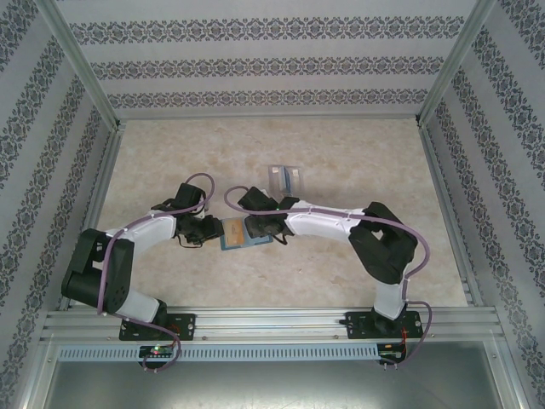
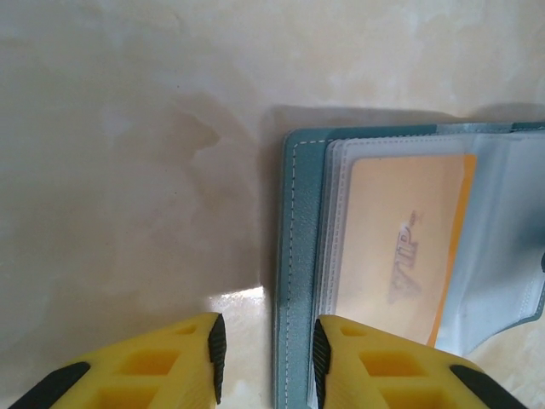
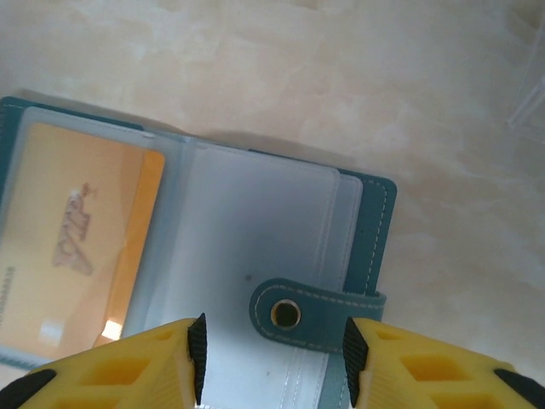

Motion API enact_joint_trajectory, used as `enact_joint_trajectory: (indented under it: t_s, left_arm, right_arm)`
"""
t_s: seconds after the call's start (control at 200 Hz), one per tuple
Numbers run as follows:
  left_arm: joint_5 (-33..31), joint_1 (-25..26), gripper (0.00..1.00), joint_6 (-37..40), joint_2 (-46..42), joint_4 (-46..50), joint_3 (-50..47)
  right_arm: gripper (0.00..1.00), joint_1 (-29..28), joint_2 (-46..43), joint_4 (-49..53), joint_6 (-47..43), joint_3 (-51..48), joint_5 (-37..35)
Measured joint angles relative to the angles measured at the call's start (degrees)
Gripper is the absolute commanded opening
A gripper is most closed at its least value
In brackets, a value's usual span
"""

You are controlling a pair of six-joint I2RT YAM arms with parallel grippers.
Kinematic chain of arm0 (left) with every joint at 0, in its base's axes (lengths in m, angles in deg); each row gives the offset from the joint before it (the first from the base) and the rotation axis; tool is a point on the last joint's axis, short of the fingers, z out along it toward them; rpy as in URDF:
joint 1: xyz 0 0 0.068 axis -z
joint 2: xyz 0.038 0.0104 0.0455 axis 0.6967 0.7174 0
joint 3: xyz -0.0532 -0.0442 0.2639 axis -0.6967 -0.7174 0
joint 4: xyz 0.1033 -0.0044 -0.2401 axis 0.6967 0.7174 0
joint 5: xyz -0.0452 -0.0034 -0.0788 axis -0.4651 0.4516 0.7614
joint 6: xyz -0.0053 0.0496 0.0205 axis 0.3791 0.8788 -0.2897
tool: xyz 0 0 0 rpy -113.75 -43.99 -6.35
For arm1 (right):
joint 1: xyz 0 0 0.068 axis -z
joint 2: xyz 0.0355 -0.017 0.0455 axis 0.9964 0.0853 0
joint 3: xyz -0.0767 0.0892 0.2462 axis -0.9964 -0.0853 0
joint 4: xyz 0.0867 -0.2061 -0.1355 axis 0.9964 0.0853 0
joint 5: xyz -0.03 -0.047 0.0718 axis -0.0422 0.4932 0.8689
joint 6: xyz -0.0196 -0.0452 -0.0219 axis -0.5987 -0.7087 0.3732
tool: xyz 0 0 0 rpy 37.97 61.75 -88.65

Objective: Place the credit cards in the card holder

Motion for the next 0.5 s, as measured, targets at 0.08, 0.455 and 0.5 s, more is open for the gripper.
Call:
enact_joint_trajectory:
  t_s: [0.08,0.455,0.5]
  left_arm:
    - [0.13,0.00,0.36,0.00,0.81,0.02,0.52]
    - [0.20,0.00,0.35,0.00,1.29,-0.04,0.85]
    - [0.20,0.00,0.35,0.00,1.40,-0.04,0.85]
  right_arm:
    - [0.49,-0.35,2.23,2.16,-0.70,2.34,-1.73]
    - [0.48,-1.75,6.51,7.26,-0.70,5.16,-9.20]
    - [0.48,-1.81,6.51,7.65,-0.61,5.16,-10.21]
